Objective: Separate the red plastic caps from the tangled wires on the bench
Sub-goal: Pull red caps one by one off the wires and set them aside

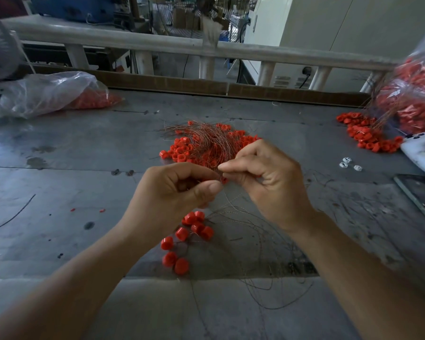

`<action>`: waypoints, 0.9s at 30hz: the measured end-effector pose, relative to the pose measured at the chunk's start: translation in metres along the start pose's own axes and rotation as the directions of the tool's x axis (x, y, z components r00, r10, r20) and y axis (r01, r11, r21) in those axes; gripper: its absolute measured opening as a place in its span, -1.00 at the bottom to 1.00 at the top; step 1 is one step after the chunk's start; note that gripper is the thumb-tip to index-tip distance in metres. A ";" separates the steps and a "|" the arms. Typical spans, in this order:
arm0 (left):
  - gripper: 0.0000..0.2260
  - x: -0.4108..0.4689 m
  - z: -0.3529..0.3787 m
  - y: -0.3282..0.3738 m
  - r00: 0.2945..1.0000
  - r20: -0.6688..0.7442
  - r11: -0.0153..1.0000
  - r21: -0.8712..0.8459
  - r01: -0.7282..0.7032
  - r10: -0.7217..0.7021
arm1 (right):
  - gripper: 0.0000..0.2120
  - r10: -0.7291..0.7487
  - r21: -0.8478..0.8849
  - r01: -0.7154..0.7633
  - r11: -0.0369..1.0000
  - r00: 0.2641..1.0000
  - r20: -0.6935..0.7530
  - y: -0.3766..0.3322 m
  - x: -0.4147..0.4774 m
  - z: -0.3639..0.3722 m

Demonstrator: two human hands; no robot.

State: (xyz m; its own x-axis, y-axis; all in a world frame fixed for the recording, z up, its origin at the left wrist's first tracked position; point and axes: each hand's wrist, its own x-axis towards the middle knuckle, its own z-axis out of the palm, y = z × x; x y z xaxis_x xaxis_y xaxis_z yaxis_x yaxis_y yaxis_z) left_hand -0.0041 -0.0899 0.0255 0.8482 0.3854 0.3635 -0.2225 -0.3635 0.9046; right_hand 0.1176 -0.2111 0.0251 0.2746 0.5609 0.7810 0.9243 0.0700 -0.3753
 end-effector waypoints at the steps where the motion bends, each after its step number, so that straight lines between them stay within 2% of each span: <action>1: -0.81 0.001 0.000 -0.001 1.000 -0.002 1.000 -0.001 -0.005 0.005 | -0.89 -0.009 -0.015 0.009 1.000 1.000 0.003 -0.001 0.000 0.001; 7: -0.90 0.002 -0.002 -0.003 1.000 -0.018 1.000 -0.027 0.003 -0.004 | -0.89 -0.029 -0.030 0.031 0.999 0.997 0.067 -0.005 0.001 -0.001; 11: -0.89 0.001 -0.002 -0.003 1.000 0.011 1.000 0.019 -0.006 0.006 | -0.90 0.039 -0.030 -0.035 0.999 0.989 0.144 -0.008 0.002 -0.001; 15: -0.71 0.001 -0.004 -0.004 1.000 0.003 1.000 0.018 0.021 -0.021 | -0.92 0.121 -0.029 -0.118 0.993 0.988 0.100 -0.007 0.002 -0.005; 18: -0.73 0.001 -0.004 -0.005 1.000 -0.015 0.998 0.058 -0.002 0.003 | -0.94 0.151 0.001 -0.151 0.989 0.986 0.071 -0.008 0.003 -0.009; 22: -0.75 0.002 -0.003 -0.005 0.998 -0.060 0.999 -0.040 0.020 -0.023 | -0.94 0.135 0.018 -0.136 0.991 0.989 0.058 -0.012 0.003 -0.009; 27: -0.75 0.002 -0.003 -0.002 0.999 -0.046 0.996 -0.086 0.025 -0.029 | -0.93 0.118 -0.002 -0.118 0.993 0.990 0.074 -0.012 0.002 -0.006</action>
State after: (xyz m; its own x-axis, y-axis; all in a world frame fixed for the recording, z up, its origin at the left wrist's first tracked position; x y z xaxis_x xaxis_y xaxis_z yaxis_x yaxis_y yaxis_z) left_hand -0.0033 -0.0858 0.0249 0.8312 0.4345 0.3469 -0.2419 -0.2793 0.9292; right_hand 0.1083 -0.2163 0.0344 0.3616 0.6246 0.6921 0.8858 0.0015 -0.4641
